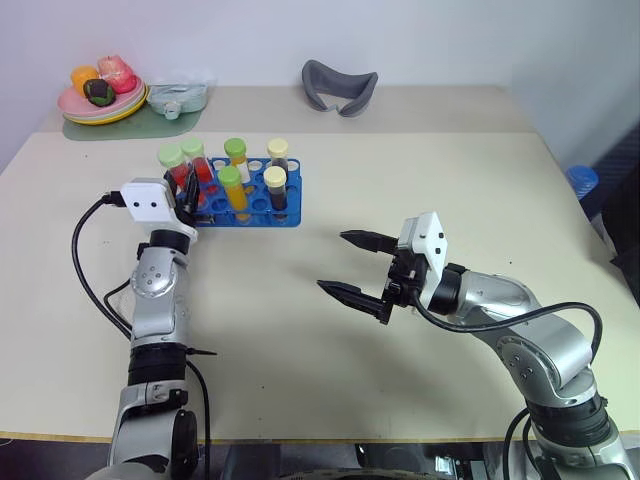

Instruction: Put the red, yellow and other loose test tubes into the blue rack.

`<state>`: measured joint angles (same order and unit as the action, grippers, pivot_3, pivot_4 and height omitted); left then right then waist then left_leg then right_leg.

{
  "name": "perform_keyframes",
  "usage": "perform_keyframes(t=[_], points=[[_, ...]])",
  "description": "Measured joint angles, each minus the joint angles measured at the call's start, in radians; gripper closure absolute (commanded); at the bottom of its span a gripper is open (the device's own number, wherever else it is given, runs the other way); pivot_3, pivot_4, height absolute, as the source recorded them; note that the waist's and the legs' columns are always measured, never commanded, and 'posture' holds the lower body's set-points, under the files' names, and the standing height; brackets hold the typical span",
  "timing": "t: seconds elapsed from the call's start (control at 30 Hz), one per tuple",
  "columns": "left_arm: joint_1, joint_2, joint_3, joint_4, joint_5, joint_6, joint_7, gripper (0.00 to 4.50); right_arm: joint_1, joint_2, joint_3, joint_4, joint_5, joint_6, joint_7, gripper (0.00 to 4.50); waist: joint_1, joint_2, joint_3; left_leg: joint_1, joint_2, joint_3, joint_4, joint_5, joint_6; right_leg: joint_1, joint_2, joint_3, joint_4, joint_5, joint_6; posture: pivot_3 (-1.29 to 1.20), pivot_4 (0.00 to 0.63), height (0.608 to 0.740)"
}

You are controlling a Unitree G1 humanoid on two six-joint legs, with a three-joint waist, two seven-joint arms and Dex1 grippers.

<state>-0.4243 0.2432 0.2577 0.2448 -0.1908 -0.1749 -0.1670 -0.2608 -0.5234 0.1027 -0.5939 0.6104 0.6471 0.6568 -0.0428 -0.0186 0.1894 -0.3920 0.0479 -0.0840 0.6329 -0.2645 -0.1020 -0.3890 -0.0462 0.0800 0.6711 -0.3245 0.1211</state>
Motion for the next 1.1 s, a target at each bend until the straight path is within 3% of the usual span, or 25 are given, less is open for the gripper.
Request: perform_keyframes(t=[0.3,0.4,0.53,0.57,0.77,0.93,1.1], points=[[0.025,-0.010,-0.008,0.020,0.001,0.019,0.001,3.54,0.000,-0.001,0.000,0.000,0.000,0.000,0.008,0.00,0.000,0.000,0.000,0.000,0.000,0.000,0.000,0.000,0.000,0.000,0.000,0.000,-0.001,0.000,0.000,0.00,0.150,0.740],[0.025,-0.010,-0.008,0.020,-0.001,0.020,0.001,2.27,0.000,-0.001,0.000,0.000,0.000,0.000,0.009,0.00,0.000,0.000,0.000,0.000,0.000,0.000,-0.001,0.000,0.000,0.000,0.000,0.000,-0.001,0.000,0.000,0.00,0.150,0.740],[0.025,-0.010,-0.007,0.020,-0.001,0.020,0.012,0.17,0.000,-0.001,0.000,0.000,0.000,0.000,0.010,0.00,0.000,0.000,0.000,0.000,0.000,0.000,-0.001,0.000,0.000,0.000,0.000,0.000,-0.001,0.000,0.000,0.00,0.150,0.740],[0.025,-0.010,-0.007,0.018,-0.003,0.020,0.013,0.03,0.000,-0.002,0.000,0.000,0.000,0.000,0.011,0.00,0.000,0.000,0.000,0.000,0.000,0.000,-0.001,0.000,0.000,0.000,0.000,0.000,-0.001,0.000,0.000,0.00,0.150,0.740],[0.130,0.031,0.001,-0.167,-0.083,0.097,-0.051,0.03,-0.001,-0.019,-0.020,0.003,0.000,0.000,0.017,0.00,-0.003,0.000,0.000,0.000,0.000,0.000,-0.001,0.000,0.000,-0.001,0.000,0.000,-0.001,0.000,0.000,0.00,0.150,0.740],[0.330,0.192,0.099,-0.390,-0.226,0.250,-0.171,0.03,0.002,-0.093,-0.108,0.066,0.003,0.004,0.039,0.00,-0.001,0.000,0.000,0.000,0.000,0.000,-0.002,0.000,0.000,0.000,0.000,0.000,-0.002,0.000,0.000,0.00,0.150,0.740],[0.557,0.350,0.195,-0.485,-0.288,0.348,-0.320,0.03,0.054,-0.196,-0.230,0.199,-0.019,-0.005,0.075,0.00,0.004,0.000,0.000,0.000,0.000,0.001,-0.002,0.000,0.000,0.001,0.000,0.000,-0.004,0.000,0.000,0.00,0.150,0.740]])
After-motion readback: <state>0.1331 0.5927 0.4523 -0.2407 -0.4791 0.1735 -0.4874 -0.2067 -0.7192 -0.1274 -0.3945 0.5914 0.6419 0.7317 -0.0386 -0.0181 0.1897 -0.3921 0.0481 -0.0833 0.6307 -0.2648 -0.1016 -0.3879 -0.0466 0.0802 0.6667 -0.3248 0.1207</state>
